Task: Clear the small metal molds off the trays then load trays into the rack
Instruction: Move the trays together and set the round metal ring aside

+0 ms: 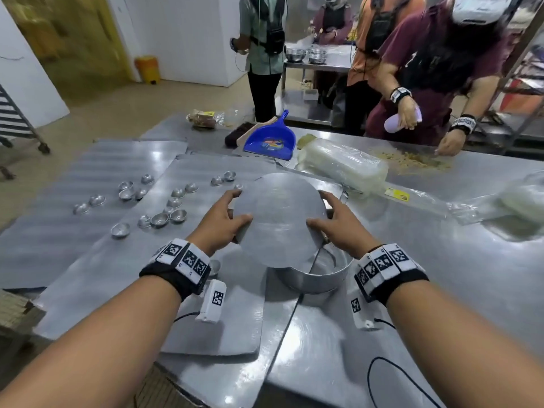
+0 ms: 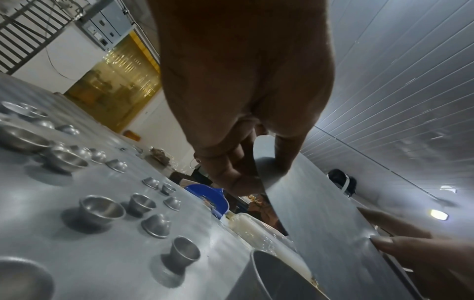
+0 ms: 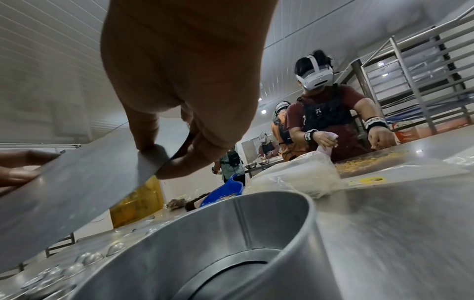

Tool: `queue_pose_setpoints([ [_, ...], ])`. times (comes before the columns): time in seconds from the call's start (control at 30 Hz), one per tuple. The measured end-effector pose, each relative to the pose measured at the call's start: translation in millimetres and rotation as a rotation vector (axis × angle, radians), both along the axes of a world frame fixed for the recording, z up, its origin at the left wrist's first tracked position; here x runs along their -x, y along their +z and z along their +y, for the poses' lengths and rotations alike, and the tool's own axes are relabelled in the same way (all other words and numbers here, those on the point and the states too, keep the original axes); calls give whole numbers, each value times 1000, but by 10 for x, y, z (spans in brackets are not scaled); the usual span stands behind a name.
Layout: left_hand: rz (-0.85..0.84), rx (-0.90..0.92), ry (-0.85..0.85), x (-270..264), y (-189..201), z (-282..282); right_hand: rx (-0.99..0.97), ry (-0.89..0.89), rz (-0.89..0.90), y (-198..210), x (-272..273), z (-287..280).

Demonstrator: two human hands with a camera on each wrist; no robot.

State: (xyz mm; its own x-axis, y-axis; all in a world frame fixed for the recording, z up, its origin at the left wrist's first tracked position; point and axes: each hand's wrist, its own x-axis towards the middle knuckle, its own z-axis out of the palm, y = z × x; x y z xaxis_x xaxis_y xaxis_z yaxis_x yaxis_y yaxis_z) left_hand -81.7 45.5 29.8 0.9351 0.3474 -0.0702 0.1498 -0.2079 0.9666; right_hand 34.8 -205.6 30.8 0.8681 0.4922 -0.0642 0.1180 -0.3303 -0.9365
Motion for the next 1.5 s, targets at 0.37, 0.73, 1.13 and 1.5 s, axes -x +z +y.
queue_pose_setpoints([
  [0.37, -54, -61, -43, -314, -60, -521, -36, -131, -42, -198, -170, -510],
  [0.73, -2, -110, -187, -673, -260, -433, 166, -217, -120, -513, -240, -621],
  [1.13, 142, -195, -298, -856, -421, -390, 165, -222, 29, -846, -294, -687],
  [1.5, 308, -599, -402, -1019, -299, -549, 178, -223, 77, -900, -375, -739],
])
